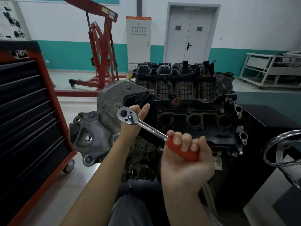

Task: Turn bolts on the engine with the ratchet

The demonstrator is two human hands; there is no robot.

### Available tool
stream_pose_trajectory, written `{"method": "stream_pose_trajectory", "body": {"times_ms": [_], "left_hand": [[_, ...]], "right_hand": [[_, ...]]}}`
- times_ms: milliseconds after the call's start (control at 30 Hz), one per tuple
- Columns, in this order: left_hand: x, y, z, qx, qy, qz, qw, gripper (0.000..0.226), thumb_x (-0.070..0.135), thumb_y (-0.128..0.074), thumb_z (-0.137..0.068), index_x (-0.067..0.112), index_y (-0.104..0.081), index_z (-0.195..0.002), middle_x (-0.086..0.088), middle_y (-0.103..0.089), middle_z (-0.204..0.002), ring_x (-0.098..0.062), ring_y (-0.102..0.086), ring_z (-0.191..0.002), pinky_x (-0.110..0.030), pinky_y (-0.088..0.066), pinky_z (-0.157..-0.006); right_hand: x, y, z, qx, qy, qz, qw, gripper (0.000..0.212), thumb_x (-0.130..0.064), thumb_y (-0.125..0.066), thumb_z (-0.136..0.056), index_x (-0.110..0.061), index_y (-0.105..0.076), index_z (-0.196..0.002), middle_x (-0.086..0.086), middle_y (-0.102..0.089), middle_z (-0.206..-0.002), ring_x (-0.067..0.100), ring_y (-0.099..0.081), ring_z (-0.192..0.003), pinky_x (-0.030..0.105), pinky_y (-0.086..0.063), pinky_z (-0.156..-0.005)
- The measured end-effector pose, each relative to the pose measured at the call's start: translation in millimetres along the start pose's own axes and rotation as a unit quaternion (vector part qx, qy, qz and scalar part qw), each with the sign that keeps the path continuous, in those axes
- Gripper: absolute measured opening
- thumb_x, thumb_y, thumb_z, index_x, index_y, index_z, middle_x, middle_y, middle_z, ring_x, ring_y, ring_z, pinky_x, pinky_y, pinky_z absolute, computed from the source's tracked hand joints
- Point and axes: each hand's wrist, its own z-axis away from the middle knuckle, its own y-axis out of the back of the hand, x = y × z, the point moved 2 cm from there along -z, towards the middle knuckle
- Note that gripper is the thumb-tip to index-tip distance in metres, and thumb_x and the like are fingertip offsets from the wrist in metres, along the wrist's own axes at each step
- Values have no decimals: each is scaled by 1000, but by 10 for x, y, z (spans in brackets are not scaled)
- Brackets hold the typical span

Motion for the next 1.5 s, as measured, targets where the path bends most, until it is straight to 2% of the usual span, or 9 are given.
{"method": "stream_pose_trajectory", "body": {"times_ms": [167,300,433,567,800,1033,1233,1367,1500], "left_hand": [[-117,17,-13,-21,42,-38,998,57,19,-66,-91,15,-29,-48,14,-27,-41,-4,-24,-38,-16,-24,-43],[-200,24,8,26,72,16,997,43,14,-65,-92,17,-56,-50,19,-51,-47,5,-47,-45,-7,-39,-51],[-168,36,-5,-32,89,-14,995,49,53,-65,-73,19,-43,-47,16,-38,-49,-1,-37,-47,-12,-32,-49],[-172,55,-4,-6,99,9,995,41,45,-68,-74,20,-42,-54,7,-42,-54,-8,-39,-53,-25,-34,-56],[-36,21,-25,26,8,0,1000,58,39,-77,-77,8,-36,-51,4,-33,-48,-9,-30,-46,-18,-29,-49],[-191,24,-42,33,42,-38,998,57,12,-69,-86,26,-29,-48,15,-31,-39,-1,-29,-37,-10,-25,-42],[-246,15,-15,-1,93,-6,996,40,32,-60,-79,32,-43,-43,20,-37,-45,2,-36,-43,-7,-30,-47],[-278,55,-6,34,104,11,994,41,13,-66,-88,26,-59,-50,18,-51,-51,2,-49,-51,-15,-41,-58],[-131,24,-59,18,45,30,998,45,16,-63,-83,19,-30,-53,15,-32,-46,-3,-29,-44,-16,-27,-48]], "right_hand": [[-123,-250,-318,-28,-16,48,998,31,-17,-48,-75,-19,-39,-45,-3,-30,-43,14,-32,-41,25,-41,-51],[-80,-668,-738,-93,-81,151,981,37,-9,-46,-80,-19,-39,-45,-4,-29,-40,13,-28,-36,20,-37,-44],[-13,-958,-1045,-121,-166,239,949,40,-10,-45,-86,-17,-37,-47,-4,-27,-40,13,-26,-36,20,-35,-44],[-44,-792,-877,-84,-127,173,973,42,-10,-45,-88,-17,-39,-47,-5,-30,-41,12,-28,-37,18,-35,-44],[23,-135,-49,15,-17,-22,999,34,-20,-48,-78,-17,-44,-44,0,-36,-46,16,-42,-46,34,-45,-65],[-82,-447,-470,-58,-48,82,994,41,-12,-44,-85,-18,-39,-45,-3,-29,-43,14,-31,-40,23,-40,-49],[-13,-909,-969,-115,-147,219,958,39,-10,-45,-89,-16,-37,-51,-4,-30,-41,13,-29,-36,21,-37,-45],[-9,-772,-789,-87,-109,163,977,41,-10,-46,-90,-17,-40,-49,-4,-32,-41,12,-30,-37,20,-38,-45],[14,-303,-264,-22,-30,32,999,38,-16,-47,-83,-19,-42,-45,-2,-34,-44,15,-37,-42,29,-44,-57]]}}
